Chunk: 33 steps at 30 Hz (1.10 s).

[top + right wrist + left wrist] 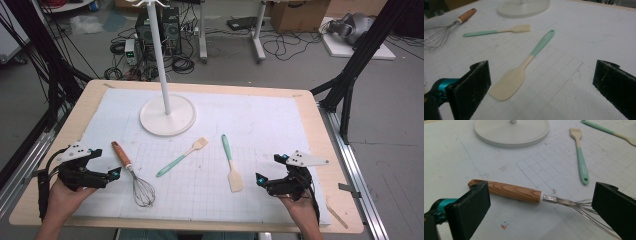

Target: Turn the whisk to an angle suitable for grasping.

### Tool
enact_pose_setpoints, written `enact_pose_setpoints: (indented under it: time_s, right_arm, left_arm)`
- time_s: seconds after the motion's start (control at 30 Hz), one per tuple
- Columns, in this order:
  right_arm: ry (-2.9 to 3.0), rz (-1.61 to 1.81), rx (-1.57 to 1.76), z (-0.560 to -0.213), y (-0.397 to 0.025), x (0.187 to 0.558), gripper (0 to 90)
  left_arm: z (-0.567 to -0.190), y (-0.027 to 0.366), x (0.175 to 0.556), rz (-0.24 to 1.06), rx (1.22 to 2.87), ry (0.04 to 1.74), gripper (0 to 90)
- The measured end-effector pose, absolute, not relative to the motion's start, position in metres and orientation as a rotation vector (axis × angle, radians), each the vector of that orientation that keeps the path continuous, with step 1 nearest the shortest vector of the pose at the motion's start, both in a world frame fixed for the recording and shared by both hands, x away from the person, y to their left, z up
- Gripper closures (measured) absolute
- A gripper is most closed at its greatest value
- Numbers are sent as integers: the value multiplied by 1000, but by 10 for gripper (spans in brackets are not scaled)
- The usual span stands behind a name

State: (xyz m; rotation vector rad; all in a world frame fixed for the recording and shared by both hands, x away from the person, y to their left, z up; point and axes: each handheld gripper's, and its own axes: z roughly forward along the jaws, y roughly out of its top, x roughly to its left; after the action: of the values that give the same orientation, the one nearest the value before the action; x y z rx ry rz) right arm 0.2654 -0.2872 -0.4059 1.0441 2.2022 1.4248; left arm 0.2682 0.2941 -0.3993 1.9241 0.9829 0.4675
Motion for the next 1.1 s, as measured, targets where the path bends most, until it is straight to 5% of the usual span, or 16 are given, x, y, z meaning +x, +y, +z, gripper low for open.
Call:
enact_pose_setpoints:
  time_s: [0.9, 1.1]
  right_arm:
    - [2225, 1410, 1010, -405, -281, 259, 4]
    - [2227, 1408, 1006, -404, -279, 257, 4]
  left_arm:
    - [-397, 293, 264, 499, 1927, 983, 36]
    - [-397, 291, 262, 495, 1936, 966, 98]
